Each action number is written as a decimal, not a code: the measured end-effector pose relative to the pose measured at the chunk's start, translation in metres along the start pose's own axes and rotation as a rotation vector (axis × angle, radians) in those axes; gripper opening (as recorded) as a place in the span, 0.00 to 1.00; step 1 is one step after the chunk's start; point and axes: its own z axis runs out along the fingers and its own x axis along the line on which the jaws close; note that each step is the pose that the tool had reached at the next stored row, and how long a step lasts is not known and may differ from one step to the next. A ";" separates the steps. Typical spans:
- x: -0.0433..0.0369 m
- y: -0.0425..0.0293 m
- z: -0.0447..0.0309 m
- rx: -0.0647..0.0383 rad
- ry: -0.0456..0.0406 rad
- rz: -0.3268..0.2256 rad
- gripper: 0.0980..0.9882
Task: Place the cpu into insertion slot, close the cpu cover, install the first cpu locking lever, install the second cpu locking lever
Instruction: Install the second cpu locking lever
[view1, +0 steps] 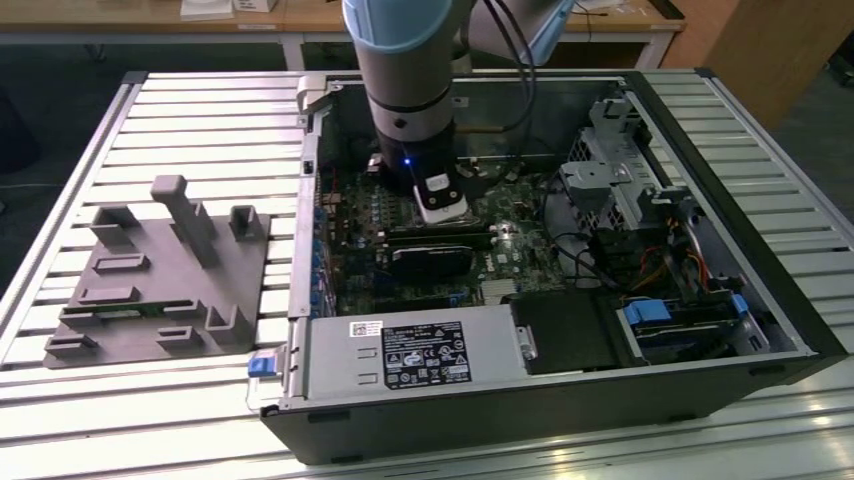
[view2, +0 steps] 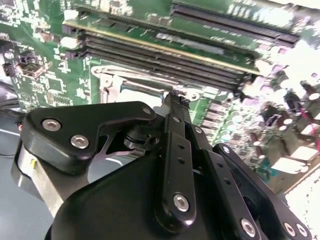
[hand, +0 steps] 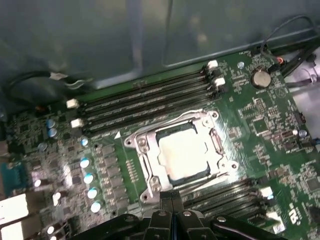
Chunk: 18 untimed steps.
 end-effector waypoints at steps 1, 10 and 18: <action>-0.0008 0.0025 0.0007 0.003 -0.0007 0.000 0.01; -0.0084 0.0251 0.0090 0.025 -0.0080 -0.004 0.01; -0.0178 0.0402 0.0167 0.059 -0.0184 -0.008 0.01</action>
